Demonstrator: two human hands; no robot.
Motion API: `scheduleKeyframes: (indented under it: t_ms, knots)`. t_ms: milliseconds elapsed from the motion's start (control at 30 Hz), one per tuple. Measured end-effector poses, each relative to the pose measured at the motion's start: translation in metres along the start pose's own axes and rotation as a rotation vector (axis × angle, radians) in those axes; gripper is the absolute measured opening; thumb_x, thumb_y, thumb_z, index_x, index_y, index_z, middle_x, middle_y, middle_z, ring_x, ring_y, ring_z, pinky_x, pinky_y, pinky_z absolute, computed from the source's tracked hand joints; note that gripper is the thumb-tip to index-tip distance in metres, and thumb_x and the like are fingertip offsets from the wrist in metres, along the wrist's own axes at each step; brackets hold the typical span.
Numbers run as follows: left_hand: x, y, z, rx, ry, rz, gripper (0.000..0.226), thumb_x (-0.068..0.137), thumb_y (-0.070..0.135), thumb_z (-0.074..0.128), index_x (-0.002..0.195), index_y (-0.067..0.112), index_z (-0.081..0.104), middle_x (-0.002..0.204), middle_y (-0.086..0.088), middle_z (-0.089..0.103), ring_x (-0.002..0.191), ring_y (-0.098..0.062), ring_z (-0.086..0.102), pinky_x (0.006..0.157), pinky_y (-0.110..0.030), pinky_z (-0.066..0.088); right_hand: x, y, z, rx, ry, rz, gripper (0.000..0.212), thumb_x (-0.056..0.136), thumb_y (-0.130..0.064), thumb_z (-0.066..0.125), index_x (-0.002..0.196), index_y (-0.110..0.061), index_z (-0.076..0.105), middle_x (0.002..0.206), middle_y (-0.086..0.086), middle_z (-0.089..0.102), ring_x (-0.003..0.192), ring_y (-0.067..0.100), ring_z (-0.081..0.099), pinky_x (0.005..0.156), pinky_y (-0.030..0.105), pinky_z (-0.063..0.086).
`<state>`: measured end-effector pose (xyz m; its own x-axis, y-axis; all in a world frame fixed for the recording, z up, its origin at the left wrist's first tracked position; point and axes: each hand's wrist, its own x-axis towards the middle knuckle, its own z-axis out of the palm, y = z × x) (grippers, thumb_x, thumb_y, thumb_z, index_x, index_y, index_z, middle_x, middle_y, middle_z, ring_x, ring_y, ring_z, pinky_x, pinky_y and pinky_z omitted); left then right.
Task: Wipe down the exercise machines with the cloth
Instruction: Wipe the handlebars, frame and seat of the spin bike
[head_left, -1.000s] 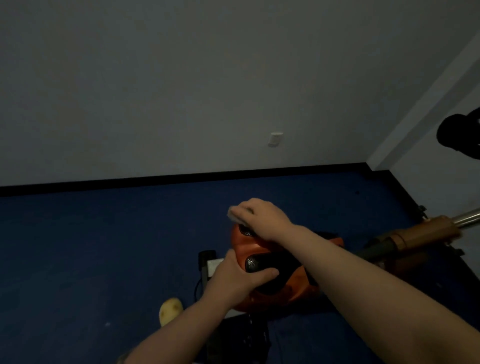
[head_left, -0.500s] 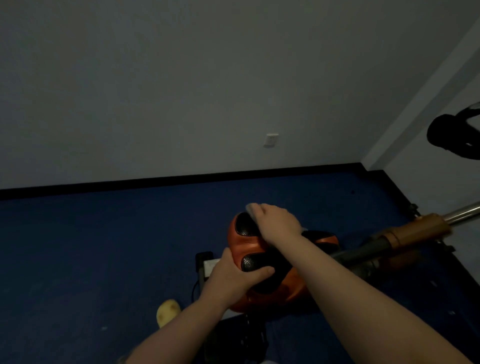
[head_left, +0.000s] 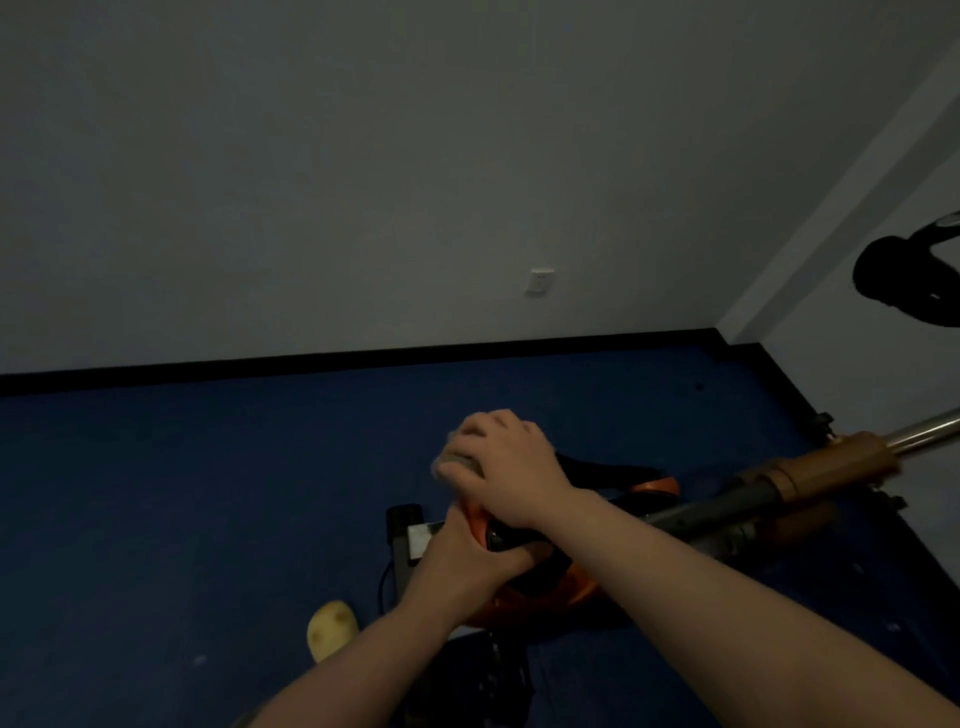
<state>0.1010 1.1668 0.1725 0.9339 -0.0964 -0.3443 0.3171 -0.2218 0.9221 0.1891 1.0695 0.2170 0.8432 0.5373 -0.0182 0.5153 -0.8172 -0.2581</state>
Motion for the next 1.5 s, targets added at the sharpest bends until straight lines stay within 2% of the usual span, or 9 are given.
scheduleKeyframes:
  t_ms: [200, 367, 533, 667, 767, 867, 1067, 1333, 1500]
  knots:
    - [0.001, -0.007, 0.000, -0.018, 0.027, -0.105, 0.097, 0.039, 0.070, 0.084, 0.119, 0.035, 0.042, 0.107, 0.013, 0.064, 0.096, -0.003, 0.064, 0.088, -0.035, 0.055, 0.017, 0.033, -0.010, 0.362, -0.141, 0.407, 0.043, 0.094, -0.063, 0.035, 0.112, -0.034, 0.062, 0.117, -0.003, 0.063, 0.104, 0.020, 0.056, 0.089, 0.040, 0.047]
    - [0.002, 0.001, -0.003, 0.072, 0.001, 0.021, 0.091, 0.053, 0.066, 0.080, 0.129, 0.036, 0.040, 0.118, 0.020, 0.059, 0.106, 0.004, 0.058, 0.091, -0.029, 0.052, 0.008, 0.000, -0.009, -0.032, -0.110, -0.253, 0.038, 0.092, -0.058, 0.044, 0.104, -0.031, 0.069, 0.117, -0.008, 0.057, 0.109, 0.015, 0.046, 0.093, 0.039, 0.038]
    - [0.004, -0.007, -0.002, 0.048, 0.008, -0.069, 0.095, 0.042, 0.075, 0.082, 0.121, 0.038, 0.045, 0.108, 0.016, 0.064, 0.098, 0.000, 0.063, 0.087, -0.034, 0.055, 0.033, 0.012, -0.015, 0.244, -0.234, 0.169, 0.031, 0.090, -0.058, 0.048, 0.090, -0.032, 0.065, 0.101, -0.006, 0.056, 0.094, 0.018, 0.053, 0.077, 0.036, 0.045]
    - [-0.002, 0.005, -0.003, 0.089, 0.005, 0.011, 0.083, 0.055, 0.064, 0.078, 0.125, 0.038, 0.042, 0.115, 0.019, 0.058, 0.103, 0.003, 0.058, 0.088, -0.026, 0.053, 0.015, -0.004, -0.012, -0.095, -0.263, -0.297, 0.040, 0.092, -0.058, 0.041, 0.102, -0.031, 0.070, 0.112, -0.008, 0.057, 0.104, 0.015, 0.044, 0.088, 0.036, 0.035]
    - [-0.006, 0.005, -0.004, 0.066, 0.013, -0.065, 0.096, 0.049, 0.068, 0.081, 0.125, 0.042, 0.029, 0.123, 0.016, 0.055, 0.108, 0.001, 0.056, 0.093, -0.030, 0.051, 0.015, 0.015, -0.015, 0.214, -0.210, -0.096, 0.038, 0.093, -0.058, 0.041, 0.101, -0.031, 0.067, 0.111, -0.010, 0.058, 0.106, 0.014, 0.050, 0.089, 0.037, 0.041]
    - [-0.011, 0.006, -0.004, 0.227, 0.114, -0.048, 0.132, 0.044, 0.084, 0.069, 0.143, 0.048, -0.011, 0.150, 0.008, 0.023, 0.138, -0.014, 0.028, 0.112, -0.043, 0.034, 0.010, 0.023, -0.005, 0.372, -0.030, 0.312, 0.038, 0.096, -0.055, 0.034, 0.109, -0.032, 0.062, 0.110, -0.005, 0.059, 0.104, 0.018, 0.056, 0.085, 0.041, 0.047]
    - [-0.010, 0.010, -0.007, 0.561, 0.165, 0.219, 0.116, 0.058, 0.088, 0.042, 0.143, 0.047, -0.026, 0.148, 0.028, -0.035, 0.137, 0.001, -0.032, 0.120, -0.047, 0.008, -0.045, 0.068, -0.018, -0.114, -0.164, 0.337, 0.037, 0.102, -0.034, 0.035, 0.137, -0.025, 0.038, 0.124, 0.002, 0.055, 0.106, 0.025, 0.057, 0.081, 0.040, 0.050]
    - [-0.004, 0.001, -0.021, 0.655, 0.148, 0.389, 0.093, 0.077, 0.086, 0.008, 0.151, 0.032, -0.007, 0.158, 0.019, -0.014, 0.145, 0.002, -0.009, 0.120, -0.029, 0.007, -0.025, -0.004, -0.001, 0.073, 0.153, 0.460, 0.041, 0.102, -0.042, 0.027, 0.137, -0.032, 0.045, 0.134, -0.004, 0.050, 0.121, 0.019, 0.045, 0.100, 0.039, 0.033]
    - [0.010, 0.003, -0.041, 0.527, 0.217, 0.481, 0.062, 0.094, 0.061, 0.019, 0.139, 0.029, 0.045, 0.146, 0.015, 0.039, 0.136, -0.003, 0.031, 0.115, -0.039, 0.028, -0.065, 0.076, -0.006, 0.085, 0.116, 0.424, 0.052, 0.095, -0.056, 0.019, 0.110, -0.034, 0.064, 0.105, -0.007, 0.063, 0.101, 0.017, 0.057, 0.084, 0.035, 0.040]
